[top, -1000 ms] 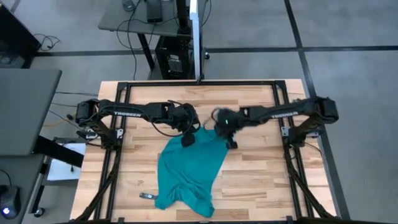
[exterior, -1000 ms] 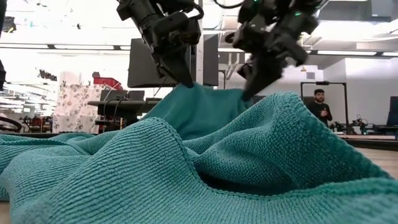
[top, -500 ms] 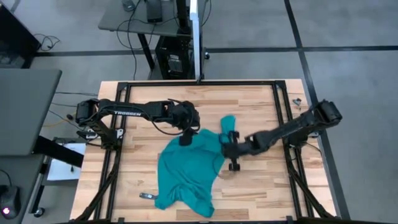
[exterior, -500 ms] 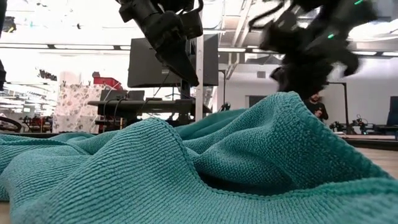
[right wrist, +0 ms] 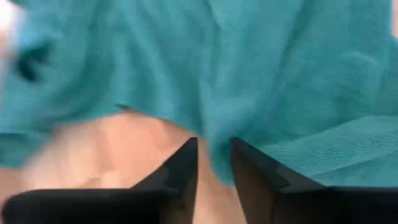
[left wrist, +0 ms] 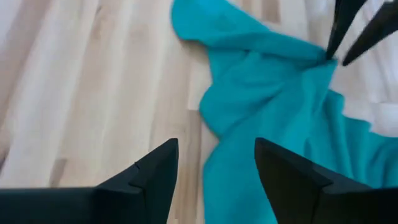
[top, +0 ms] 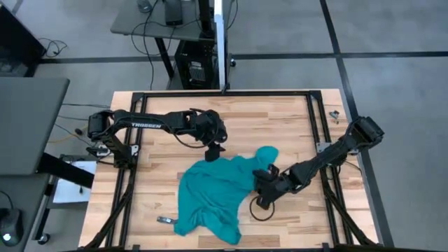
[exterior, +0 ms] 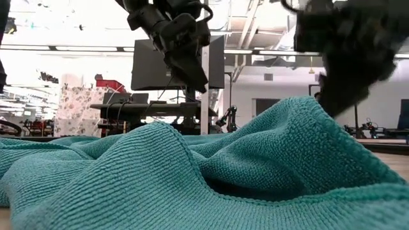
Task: Roll towel
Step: Prepare the towel
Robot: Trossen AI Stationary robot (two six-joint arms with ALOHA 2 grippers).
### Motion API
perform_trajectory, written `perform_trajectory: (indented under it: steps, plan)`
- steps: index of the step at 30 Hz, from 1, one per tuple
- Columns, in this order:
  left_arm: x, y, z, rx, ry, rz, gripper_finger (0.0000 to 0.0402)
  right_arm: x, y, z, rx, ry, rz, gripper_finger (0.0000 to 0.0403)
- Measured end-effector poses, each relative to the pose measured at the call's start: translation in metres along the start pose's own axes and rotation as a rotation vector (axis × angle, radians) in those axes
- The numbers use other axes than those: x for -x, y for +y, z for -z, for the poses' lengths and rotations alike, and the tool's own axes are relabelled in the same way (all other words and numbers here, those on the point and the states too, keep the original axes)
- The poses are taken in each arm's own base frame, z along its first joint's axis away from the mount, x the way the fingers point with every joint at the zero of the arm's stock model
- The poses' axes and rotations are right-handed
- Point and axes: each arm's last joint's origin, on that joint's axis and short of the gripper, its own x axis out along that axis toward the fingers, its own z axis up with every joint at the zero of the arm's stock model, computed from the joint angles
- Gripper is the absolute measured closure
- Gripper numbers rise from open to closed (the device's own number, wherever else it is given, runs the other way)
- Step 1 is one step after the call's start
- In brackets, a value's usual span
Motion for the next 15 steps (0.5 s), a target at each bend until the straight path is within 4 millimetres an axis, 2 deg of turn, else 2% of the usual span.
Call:
perform_trajectory:
  steps: [4, 8, 15]
  plan:
    - [-0.029, 0.001, 0.009, -0.001, 0.081, 0.061, 0.0192, 0.018, -0.002, -0.006, -0.013, -0.016, -0.025, 0.023]
    - [-0.054, -0.004, 0.013, -0.097, 0.126, 0.101, 0.0196, 0.036, -0.01, -0.014, -0.03, -0.034, -0.021, 0.019]
    - [-0.081, -0.01, 0.019, -0.212, 0.177, 0.13, 0.0209, 0.048, -0.02, -0.017, -0.031, -0.017, 0.021, 0.0176]
